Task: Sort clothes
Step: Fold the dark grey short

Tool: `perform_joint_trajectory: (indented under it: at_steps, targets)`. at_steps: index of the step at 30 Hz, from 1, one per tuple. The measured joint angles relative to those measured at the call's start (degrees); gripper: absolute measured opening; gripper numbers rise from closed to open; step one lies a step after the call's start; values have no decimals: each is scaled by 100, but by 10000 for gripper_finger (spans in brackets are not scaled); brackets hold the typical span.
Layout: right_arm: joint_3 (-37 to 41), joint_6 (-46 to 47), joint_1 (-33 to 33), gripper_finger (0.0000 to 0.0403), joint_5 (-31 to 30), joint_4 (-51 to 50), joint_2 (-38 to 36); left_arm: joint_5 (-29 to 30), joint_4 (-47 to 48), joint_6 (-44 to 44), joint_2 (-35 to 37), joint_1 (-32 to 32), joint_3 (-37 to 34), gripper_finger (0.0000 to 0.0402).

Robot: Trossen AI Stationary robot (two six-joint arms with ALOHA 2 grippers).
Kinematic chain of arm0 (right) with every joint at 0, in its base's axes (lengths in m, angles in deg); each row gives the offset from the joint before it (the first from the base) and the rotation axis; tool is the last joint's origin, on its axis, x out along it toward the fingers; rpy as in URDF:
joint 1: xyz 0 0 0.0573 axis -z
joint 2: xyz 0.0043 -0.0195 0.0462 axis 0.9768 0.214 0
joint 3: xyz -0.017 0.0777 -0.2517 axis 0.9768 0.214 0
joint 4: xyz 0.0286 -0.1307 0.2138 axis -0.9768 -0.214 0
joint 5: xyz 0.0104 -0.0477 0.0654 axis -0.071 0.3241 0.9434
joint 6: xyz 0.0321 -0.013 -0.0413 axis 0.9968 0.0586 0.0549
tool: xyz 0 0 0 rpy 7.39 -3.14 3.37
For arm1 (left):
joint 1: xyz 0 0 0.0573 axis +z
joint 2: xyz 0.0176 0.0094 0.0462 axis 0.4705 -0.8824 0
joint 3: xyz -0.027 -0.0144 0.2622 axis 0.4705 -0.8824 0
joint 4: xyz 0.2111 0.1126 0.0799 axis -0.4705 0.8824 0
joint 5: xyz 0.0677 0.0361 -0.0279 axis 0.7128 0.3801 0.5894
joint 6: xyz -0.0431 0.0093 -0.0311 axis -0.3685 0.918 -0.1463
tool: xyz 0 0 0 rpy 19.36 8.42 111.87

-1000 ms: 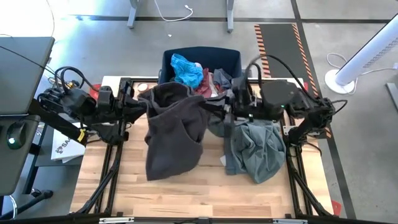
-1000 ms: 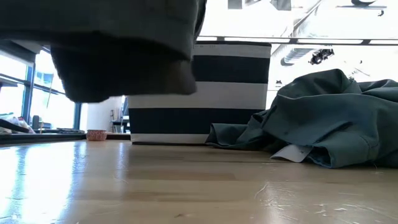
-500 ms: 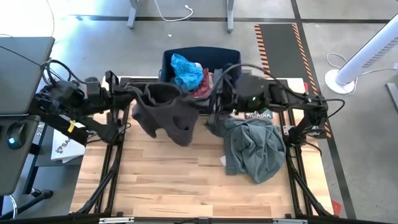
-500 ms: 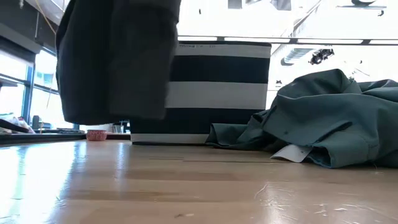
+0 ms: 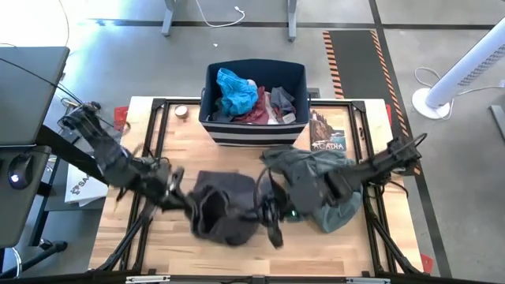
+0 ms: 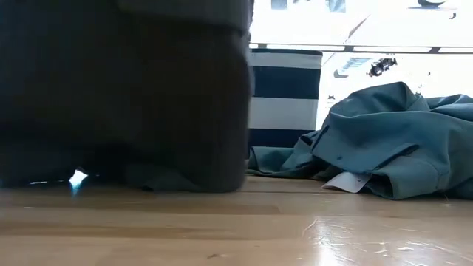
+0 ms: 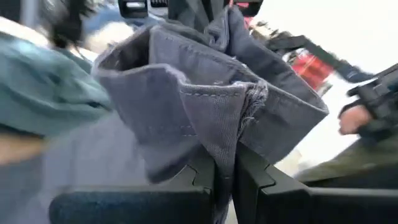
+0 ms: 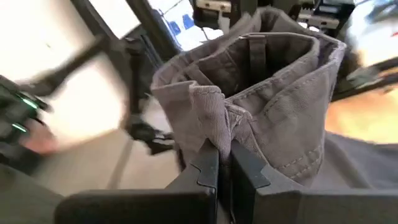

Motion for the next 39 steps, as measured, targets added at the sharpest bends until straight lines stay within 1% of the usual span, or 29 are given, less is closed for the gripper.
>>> perform_joint_trajectory:
  at_steps: [2, 4, 6, 8, 10, 12, 16, 18, 20, 25, 28, 31, 33, 35, 37, 39]
  targets:
    - [250, 456, -251, 5, -210, 444, 0, 382, -662, -381, -231, -501, -233, 17]
    - [476, 939, -442, 5, -480, 797, 0, 935, -1175, -671, -490, -945, -323, 17]
    - [677, 1506, -586, 5, -757, 971, 0, 1441, -1417, -1010, -806, -1284, -319, 17]
    - [879, 2215, -683, 5, -1024, 965, 0, 1818, -1422, -1529, -1148, -1493, -319, 17]
    - [1085, 2876, -709, 5, -1186, 931, 0, 2065, -1330, -1990, -1473, -1597, -326, 17]
    - [1297, 3300, -673, 5, -1211, 933, 0, 2138, -1309, -2268, -1746, -1622, -326, 17]
    - [1578, 3644, -496, 5, -1132, 931, 2, 2257, -1348, -2455, -2045, -1618, -326, 17]
    - [1639, 3833, -380, 5, -1113, 879, 2, 2422, -1240, -2760, -2074, -1618, -326, 17]
    - [1674, 3994, -231, 5, -1071, 612, 2, 2611, -849, -3215, -2066, -1617, -323, 17]
    - [1681, 3960, 188, 5, -798, 11, 2, 3030, 477, -4186, -1856, -1607, -326, 17]
    - [1681, 3721, 453, 5, -408, -171, 21, 2971, 1402, -4761, -1639, -1546, -326, 17]
    - [1681, 3321, 758, 5, -65, -269, 31, 2977, 2428, -5560, -1392, -1501, -326, 17]
    - [1681, 3136, 980, 5, 10, -352, 31, 2876, 3002, -6054, -1259, -1421, -326, 17]
    - [1681, 2912, 1210, 5, 168, -459, 31, 2727, 3527, -6317, -1162, -1363, -326, 17]
    - [1674, 2683, 1421, 5, 446, -457, 86, 2592, 3818, -6516, -1089, -1278, -371, 17]
    - [1672, 2506, 1587, 5, 710, -457, 183, 2440, 3818, -6645, -989, -1172, -547, 17]
